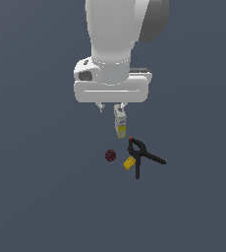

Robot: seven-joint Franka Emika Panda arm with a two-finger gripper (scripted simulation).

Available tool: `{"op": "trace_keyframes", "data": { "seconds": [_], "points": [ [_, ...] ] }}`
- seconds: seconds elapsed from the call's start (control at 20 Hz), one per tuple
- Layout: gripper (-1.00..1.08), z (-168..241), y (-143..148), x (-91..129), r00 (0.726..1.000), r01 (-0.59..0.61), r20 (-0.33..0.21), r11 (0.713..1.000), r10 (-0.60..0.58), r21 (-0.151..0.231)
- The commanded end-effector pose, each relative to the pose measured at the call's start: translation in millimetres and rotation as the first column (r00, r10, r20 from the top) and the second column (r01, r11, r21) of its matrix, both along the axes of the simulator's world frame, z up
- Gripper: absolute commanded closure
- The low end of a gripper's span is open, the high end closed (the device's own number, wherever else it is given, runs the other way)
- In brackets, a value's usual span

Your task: Pick up a designated object from a clutter of objects.

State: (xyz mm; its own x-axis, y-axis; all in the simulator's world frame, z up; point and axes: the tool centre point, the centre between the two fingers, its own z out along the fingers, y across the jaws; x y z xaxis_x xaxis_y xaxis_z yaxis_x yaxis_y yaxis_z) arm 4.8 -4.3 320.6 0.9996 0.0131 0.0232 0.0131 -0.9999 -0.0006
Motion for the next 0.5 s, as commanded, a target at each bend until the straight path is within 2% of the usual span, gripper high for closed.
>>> {"op": "trace_keyframes", "data": {
  "seconds": [0.0,0.45],
  "points": [
    [-0.20,-7,2,5,1.000,0.008,0.004,1.000,-0.008,-0.007],
    [-0.20,-60,19,41,0.997,0.065,0.046,0.997,-0.063,-0.053]
  ]
}}
